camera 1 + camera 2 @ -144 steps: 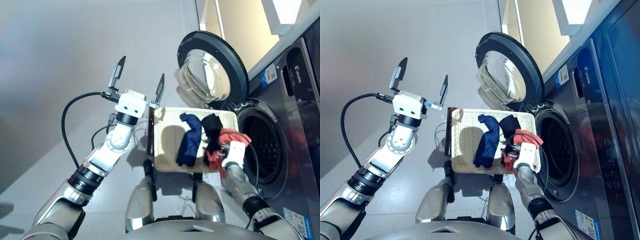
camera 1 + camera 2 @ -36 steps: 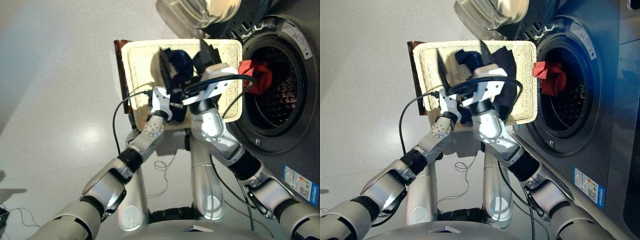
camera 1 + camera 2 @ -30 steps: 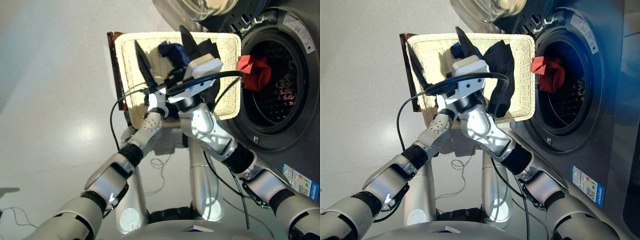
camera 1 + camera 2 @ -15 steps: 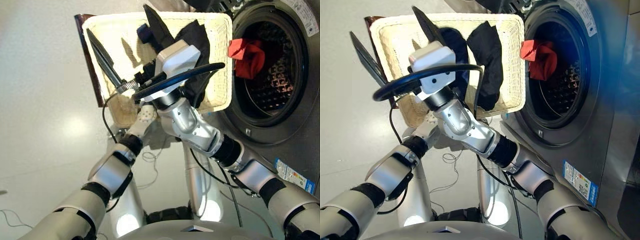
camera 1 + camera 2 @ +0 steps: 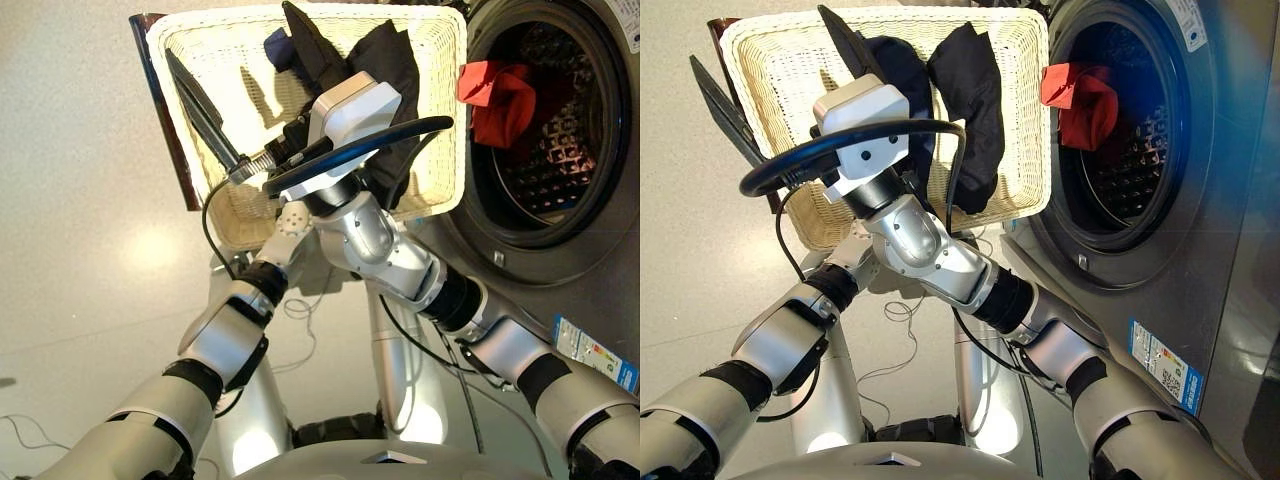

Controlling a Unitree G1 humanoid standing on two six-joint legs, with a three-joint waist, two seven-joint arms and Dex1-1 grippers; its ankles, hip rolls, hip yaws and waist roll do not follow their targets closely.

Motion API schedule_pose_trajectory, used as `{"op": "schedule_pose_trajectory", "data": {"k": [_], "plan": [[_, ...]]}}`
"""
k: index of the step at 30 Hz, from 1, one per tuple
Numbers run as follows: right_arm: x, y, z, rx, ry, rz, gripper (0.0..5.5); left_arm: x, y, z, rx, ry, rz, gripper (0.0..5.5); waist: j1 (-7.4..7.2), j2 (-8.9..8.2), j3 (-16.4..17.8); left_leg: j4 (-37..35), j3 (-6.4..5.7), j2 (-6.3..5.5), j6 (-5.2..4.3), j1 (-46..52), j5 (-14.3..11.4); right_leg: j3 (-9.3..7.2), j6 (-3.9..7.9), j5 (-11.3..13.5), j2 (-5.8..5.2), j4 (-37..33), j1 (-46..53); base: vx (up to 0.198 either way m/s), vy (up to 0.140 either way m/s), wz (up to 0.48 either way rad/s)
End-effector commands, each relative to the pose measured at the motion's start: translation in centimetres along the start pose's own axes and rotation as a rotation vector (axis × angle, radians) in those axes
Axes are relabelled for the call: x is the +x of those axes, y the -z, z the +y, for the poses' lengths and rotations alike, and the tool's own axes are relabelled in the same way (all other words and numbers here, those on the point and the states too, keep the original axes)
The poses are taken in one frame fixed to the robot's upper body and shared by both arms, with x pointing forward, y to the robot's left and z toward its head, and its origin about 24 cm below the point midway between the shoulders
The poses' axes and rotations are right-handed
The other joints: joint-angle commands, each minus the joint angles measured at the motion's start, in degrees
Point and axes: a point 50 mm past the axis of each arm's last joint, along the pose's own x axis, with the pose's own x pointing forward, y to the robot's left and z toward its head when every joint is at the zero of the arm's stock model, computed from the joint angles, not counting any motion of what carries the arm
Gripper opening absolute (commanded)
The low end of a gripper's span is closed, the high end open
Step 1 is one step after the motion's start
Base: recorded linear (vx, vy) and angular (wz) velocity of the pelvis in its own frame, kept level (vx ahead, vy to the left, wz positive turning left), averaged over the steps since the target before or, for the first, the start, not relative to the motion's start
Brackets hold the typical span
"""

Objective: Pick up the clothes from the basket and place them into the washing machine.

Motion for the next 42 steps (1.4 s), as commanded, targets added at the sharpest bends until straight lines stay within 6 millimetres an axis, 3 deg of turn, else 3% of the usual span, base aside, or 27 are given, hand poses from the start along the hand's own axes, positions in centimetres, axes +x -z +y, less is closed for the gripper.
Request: {"op": "schedule_pose_trajectory", "data": {"k": [1, 5, 10, 11, 13, 16, 17, 19, 23, 27, 33, 37, 42], "plan": [[1.2, -3.2, 2.7, 0.123, -0.092, -0.169, 5.50, 0.5, 0.2, -2.4, 0.063, 0.066, 0.085, 0.00, -2.80, -0.89, -0.18, 8.86, -0.67, -0.01, 0.39, -0.97, -7.58, -0.79, 2.62, 0.05, -0.63, 1.17, -2.13, 0.000, 0.000, 0.000], [1.0, -2.9, 2.0, 0.095, -0.071, -0.154, 5.50, 0.5, 0.2, -2.3, 0.066, 0.065, 0.080, 0.00, -2.78, -0.80, -0.18, 8.37, -0.54, -0.08, 0.34, -0.23, -7.38, -0.78, 2.58, 0.29, -0.72, 0.79, -1.38, 0.000, 0.000, 0.000], [0.4, -2.4, -1.2, -0.059, -0.003, -0.116, 5.50, -0.1, 0.4, -2.6, -0.002, 0.104, 0.064, 0.00, -2.47, -0.43, -0.18, 5.72, -0.25, -0.84, 0.40, 3.40, -6.72, -0.77, 2.69, 0.81, -1.06, -1.25, 2.24, -0.015, 0.006, 0.001], [0.4, -2.5, -2.0, -0.081, 0.013, -0.118, 5.50, -0.1, 0.1, -2.7, -0.033, 0.114, 0.050, 0.00, -2.29, -0.19, -0.18, 3.74, 0.07, -1.15, 0.75, 2.96, -4.26, -0.58, 2.65, 3.18, -1.07, -3.02, 1.79, -0.074, 0.033, 0.007], [-0.2, -2.6, -3.6, -0.126, 0.051, -0.100, 5.50, -0.7, 0.4, -2.6, -0.055, 0.145, 0.036, 0.00, -1.93, 0.40, -0.18, 2.22, 0.21, -1.64, 0.84, 4.73, -3.79, -0.62, 2.80, 3.59, -1.44, -4.31, 3.78, -0.036, 0.016, 0.014], [-1.9, -2.5, -6.5, -0.215, 0.137, -0.055, 5.50, -1.9, 0.4, -2.1, -0.053, 0.193, -0.016, 0.00, -1.14, 1.41, -0.18, -1.00, 0.34, -2.56, 1.03, 8.38, -2.81, -0.99, 3.00, 4.33, -2.08, -6.74, 7.41, 0.000, 0.000, 0.000], [-1.9, -2.5, -6.5, -0.214, 0.137, -0.055, 5.50, -1.9, 0.5, -2.1, -0.053, 0.193, -0.016, 0.00, -1.11, 1.40, -0.18, -1.07, 0.35, -2.56, 1.02, 8.47, -2.79, -0.99, 3.00, 4.35, -2.08, -6.80, 7.49, 0.000, 0.000, 0.000], [-4.1, -2.8, -9.0, -0.274, 0.224, -0.010, 5.50, -3.0, 0.4, -1.0, -0.016, 0.230, -0.073, 0.00, -0.43, 1.76, -0.18, -4.16, 0.36, -3.50, 1.15, 12.57, -2.02, -1.37, 3.38, 4.83, -2.71, -9.50, 11.83, 0.033, 0.017, 0.042], [-6.8, -2.9, -11.1, -0.276, 0.330, 0.045, 5.50, -4.8, -1.7, 0.3, 0.025, 0.268, -0.238, 0.00, 0.67, 1.84, -0.18, -7.58, 0.44, -4.45, 1.62, 18.08, -1.45, -1.85, 3.85, 5.41, -3.24, -12.97, 17.63, 0.060, 0.050, 0.093], [-8.5, -2.9, -12.0, -0.246, 0.358, 0.093, 5.50, -5.8, -2.6, 0.8, 0.103, 0.304, -0.322, 0.00, 1.24, 1.67, -0.18, -10.07, 0.65, -4.90, 1.92, 22.47, -1.22, -2.01, 4.17, 5.81, -3.61, -15.48, 22.00, 0.030, 0.011, 0.029], [-10.0, -2.3, -12.4, -0.138, 0.317, 0.200, 5.50, -8.1, -5.5, 1.7, 0.195, 0.378, -0.517, 0.00, 2.63, 1.79, -0.18, -13.43, 0.50, -5.74, 2.03, 29.24, -0.44, -2.69, 4.55, 6.52, -4.27, -19.49, 29.29, 0.052, 0.012, 0.016], [-9.3, -1.9, -11.8, -0.029, 0.245, 0.248, 5.50, -9.5, -7.4, 1.6, 0.327, 0.439, -0.649, 0.00, 3.27, 1.50, -0.18, -13.26, 0.69, -5.78, 2.08, 31.57, -0.90, -2.79, 4.75, 6.34, -4.49, -19.77, 31.80, 0.000, 0.000, 0.000], [-6.7, -2.4, -10.2, 0.145, 0.100, 0.247, 5.50, -10.8, -9.0, 1.0, 0.542, 0.512, -0.794, 0.00, 4.15, 1.83, -0.18, -11.76, 0.53, -5.89, 1.83, 31.75, -1.53, -2.92, 4.77, 5.73, -4.91, -18.98, 32.60, 0.000, 0.000, 0.000]]}}
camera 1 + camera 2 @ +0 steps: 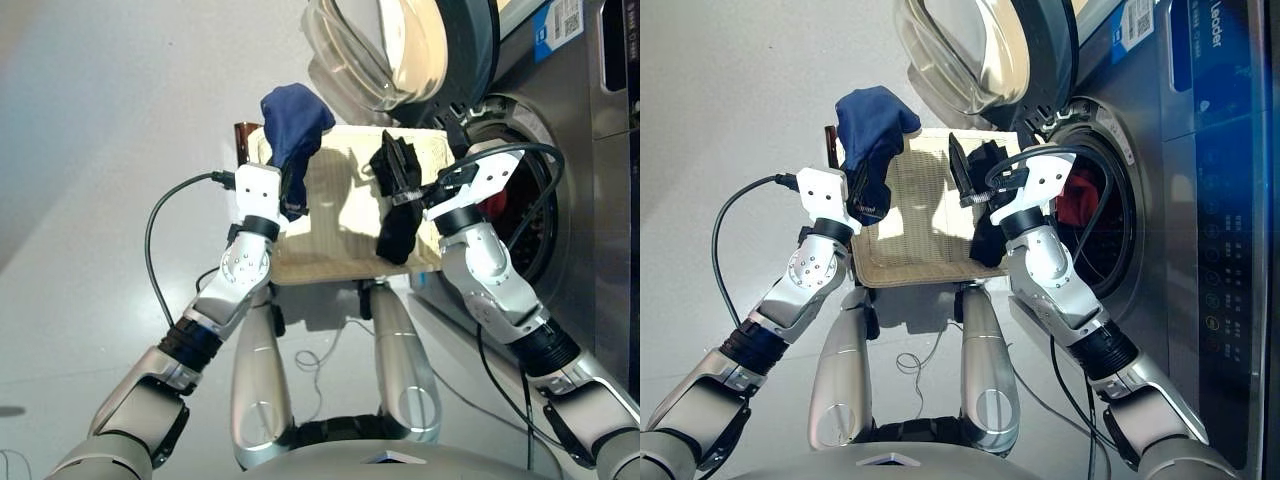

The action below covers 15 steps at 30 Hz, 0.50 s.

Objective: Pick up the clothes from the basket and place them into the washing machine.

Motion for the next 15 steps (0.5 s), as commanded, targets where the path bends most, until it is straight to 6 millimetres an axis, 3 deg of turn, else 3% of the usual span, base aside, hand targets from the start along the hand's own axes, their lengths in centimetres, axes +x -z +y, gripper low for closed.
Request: {"op": "schedule_pose_trajectory", "data": {"k": [1, 5, 7, 12, 15], "plan": [[1.9, -4.7, 2.6, 0.086, -0.187, -0.169, 5.50, 0.6, -4.9, -0.6, 0.059, 0.049, -0.282, 0.00, -0.05, 0.62, -0.74, 4.62, 0.65, -1.44, 0.38, 1.94, -4.47, 0.18, 3.09, 5.25, -0.71, -5.80, 2.57, 0.000, 0.000, 0.000], [2.9, -5.3, 3.9, 0.126, -0.269, -0.154, 5.50, 0.6, -5.8, -0.9, 0.127, 0.085, -0.337, 0.00, 0.42, 1.09, -0.74, 4.26, 0.82, -1.49, 0.29, 2.21, -4.18, -0.05, 3.13, 5.33, -0.92, -6.00, 2.64, 0.000, 0.000, 0.000], [3.2, -5.8, 4.4, 0.051, -0.328, -0.150, 5.50, 0.5, -6.1, -1.2, 0.138, 0.105, -0.357, 0.00, 0.52, 1.18, -0.74, 4.36, 0.75, -1.40, 0.26, 2.16, -4.15, 0.03, 3.11, 5.31, -0.99, -5.84, 2.51, 0.000, 0.000, 0.000], [3.8, -6.1, 3.3, -0.187, -0.287, -0.148, 5.50, 0.2, -7.7, -1.2, 0.120, 0.126, -0.433, 0.00, 0.73, 1.73, -0.74, 4.73, 0.64, -1.44, 0.31, 1.95, -4.17, 0.00, 3.11, 5.24, -1.26, -5.90, 2.67, 0.000, 0.000, 0.000], [4.3, -5.8, 2.9, -0.203, -0.251, -0.142, 5.50, 0.3, -8.5, -1.3, 0.095, 0.124, -0.461, 0.00, 0.81, 1.99, -0.74, 4.95, 0.56, -1.47, 0.33, 1.71, -4.24, 0.11, 3.12, 5.30, -1.28, -5.87, 2.58, 0.000, 0.000, 0.000]]}}
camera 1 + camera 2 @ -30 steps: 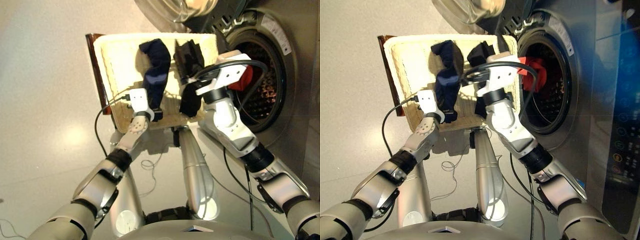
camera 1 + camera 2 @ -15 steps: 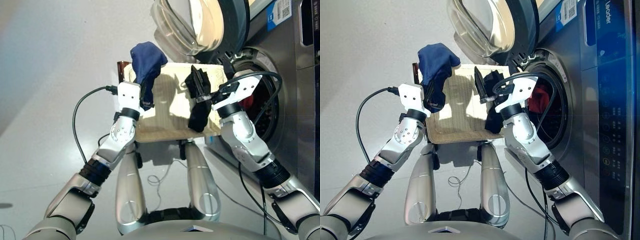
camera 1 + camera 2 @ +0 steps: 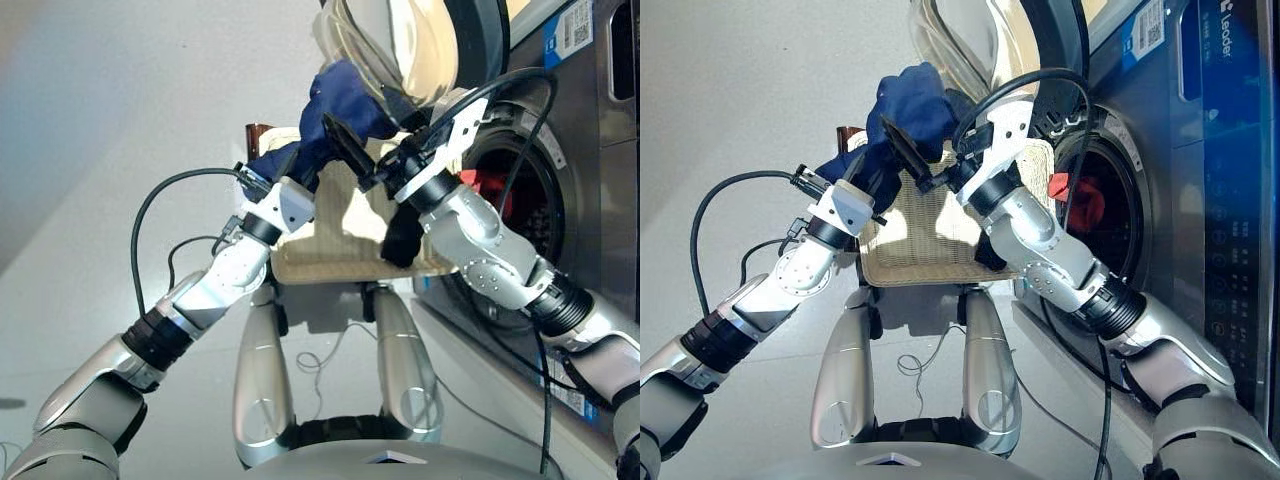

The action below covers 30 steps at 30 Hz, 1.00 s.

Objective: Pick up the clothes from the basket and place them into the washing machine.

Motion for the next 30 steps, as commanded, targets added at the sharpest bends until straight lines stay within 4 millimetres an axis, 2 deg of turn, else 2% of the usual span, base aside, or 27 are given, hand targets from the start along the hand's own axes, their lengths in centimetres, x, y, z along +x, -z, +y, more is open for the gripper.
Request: {"op": "schedule_pose_trajectory", "data": {"k": [1, 4, 10, 14, 18, 30], "plan": [[1.6, -3.4, 0.7, -0.108, -0.060, -0.132, 5.50, 1.2, -6.2, 0.2, -0.092, -0.023, -0.333, 0.00, 0.08, 1.83, -0.78, 5.02, 0.83, -1.24, 0.27, 1.50, -4.34, 0.48, 3.05, 5.27, -0.97, -5.81, 2.02, 0.000, 0.000, 0.000], [2.4, -3.8, 1.1, -0.207, -0.103, -0.132, 5.50, 1.5, -6.8, -0.1, -0.108, 0.007, -0.360, 0.00, 0.26, 2.04, -0.78, 5.24, 0.81, -1.28, 0.31, 1.27, -4.36, 0.62, 3.00, 5.29, -1.02, -5.80, 1.92, 0.000, 0.000, 0.000], [3.2, -4.0, 0.8, -0.315, -0.080, -0.145, 5.50, 1.5, -7.6, 0.0, -0.102, 0.017, -0.398, 0.00, 0.45, 2.27, -0.78, 5.68, 0.65, -1.41, 0.45, 0.68, -4.43, 0.72, 2.95, 5.40, -1.00, -5.74, 1.53, 0.000, 0.000, 0.000], [3.5, -3.3, 0.5, -0.281, -0.062, -0.104, 5.50, 1.7, -7.8, -0.3, -0.084, 0.030, -0.413, 0.00, 0.47, 2.22, -0.78, 5.76, 0.57, -1.53, 0.46, 0.28, -4.37, 0.75, 2.96, 5.55, -1.07, -5.54, 1.09, 0.000, 0.000, 0.000], [3.5, -2.5, 1.1, -0.205, -0.088, -0.070, 5.50, 1.8, -7.8, -0.7, -0.061, 0.053, -0.413, 0.00, 0.65, 2.28, -0.78, 5.91, 0.46, -1.70, 0.44, 0.02, -4.30, 0.75, 2.90, 5.49, -1.17, -5.39, 0.95, 0.000, 0.000, 0.000], [4.6, -2.1, 1.5, -0.149, -0.086, -0.060, 5.50, 2.1, -8.1, -1.3, -0.040, 0.070, -0.429, 0.00, 1.12, 2.50, -0.78, 6.07, 0.43, -1.83, 0.52, -0.53, -4.29, 0.58, 2.87, 5.53, -1.41, -5.31, 0.62, 0.000, 0.000, 0.000]]}}
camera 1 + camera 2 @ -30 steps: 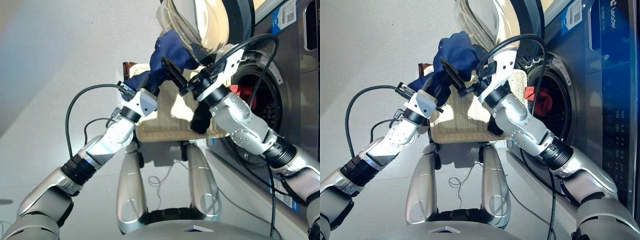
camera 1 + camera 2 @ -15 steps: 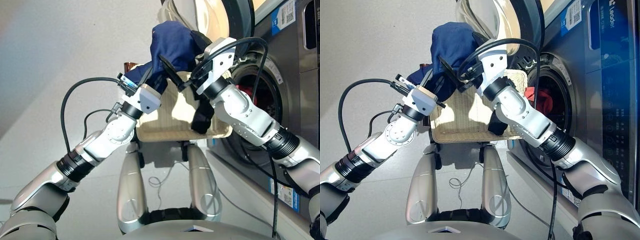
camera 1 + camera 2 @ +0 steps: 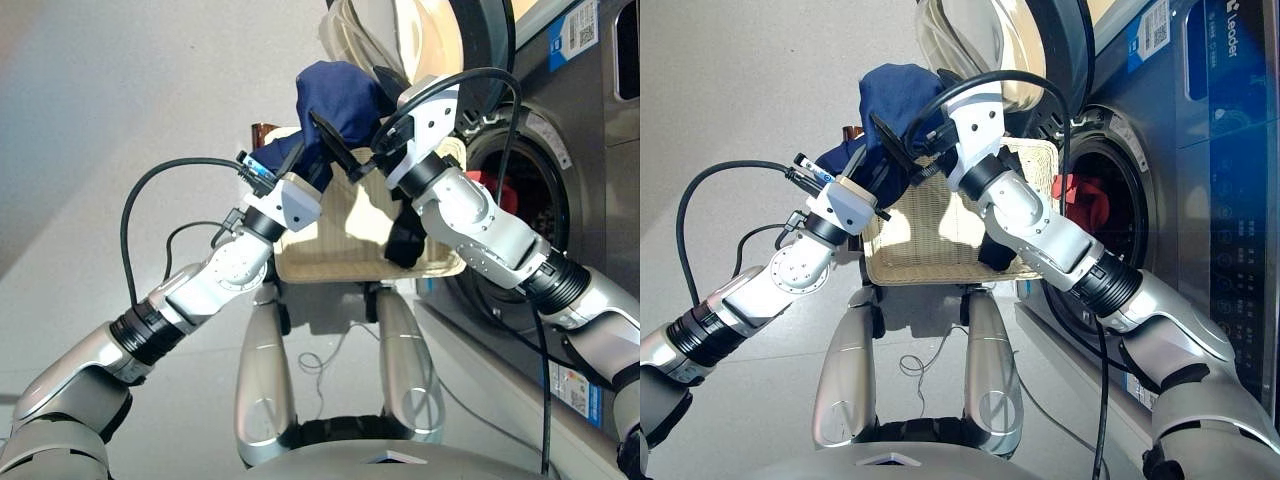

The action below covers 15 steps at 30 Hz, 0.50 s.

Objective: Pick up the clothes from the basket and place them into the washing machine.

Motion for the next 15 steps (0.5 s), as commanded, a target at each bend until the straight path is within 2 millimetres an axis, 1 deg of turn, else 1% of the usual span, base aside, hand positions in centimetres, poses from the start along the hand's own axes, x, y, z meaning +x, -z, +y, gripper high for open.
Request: {"op": "schedule_pose_trajectory", "data": {"k": [1, 2, 3, 9, 12, 15], "plan": [[1.6, -2.4, 0.7, -0.019, -0.049, -0.084, 4.62, 2.1, -7.1, -0.2, -0.021, 0.008, -0.395, 0.00, 0.83, 1.38, -0.74, 5.30, 1.14, -1.58, 0.51, 0.02, -4.29, 1.05, 2.81, 5.51, -1.12, -5.29, 0.53, 0.000, 0.000, 0.000], [1.5, -2.4, 0.7, -0.020, -0.050, -0.089, 2.09, 2.1, -7.1, -0.2, -0.014, 0.006, -0.397, 0.00, 0.82, 1.34, -0.74, 5.38, 1.12, -1.60, 0.52, -0.08, -4.30, 1.08, 2.81, 5.50, -1.13, -5.26, 0.48, 0.000, 0.000, 0.000], [1.4, -2.6, 0.7, -0.038, -0.051, -0.100, 0.00, 2.2, -7.1, -0.2, -0.006, 0.000, -0.399, 0.00, 0.79, 1.34, -0.74, 5.37, 1.09, -1.59, 0.56, -0.15, -4.31, 1.05, 2.82, 5.45, -1.11, -5.28, 0.54, 0.000, 0.000, 0.000], [0.7, -2.7, 0.6, -0.100, -0.018, -0.142, 0.00, 2.3, -7.2, -0.1, 0.015, -0.012, -0.413, 0.00, 0.61, 1.53, -0.74, 5.69, 0.99, -1.65, 0.74, -0.34, -4.48, 1.07, 2.85, 5.33, -1.16, -5.26, 0.58, 0.000, 0.000, 0.000], [0.4, -2.3, 0.2, -0.151, 0.018, -0.149, 0.00, 2.3, -7.5, 0.0, 0.018, -0.027, -0.431, 0.00, 0.56, 1.69, -0.74, 5.67, 0.97, -1.64, 0.80, -0.35, -4.53, 1.05, 2.86, 5.32, -1.12, -5.25, 0.51, 0.000, 0.000, 0.000], [-0.1, -1.9, 0.2, -0.148, 0.038, -0.149, 0.00, 2.4, -7.6, 0.0, 0.031, -0.044, -0.443, 0.00, 0.42, 1.71, -0.74, 5.81, 0.95, -1.69, 0.88, -0.43, -4.58, 1.12, 2.87, 5.25, -1.13, -5.14, 0.46, 0.000, 0.000, 0.000]]}}
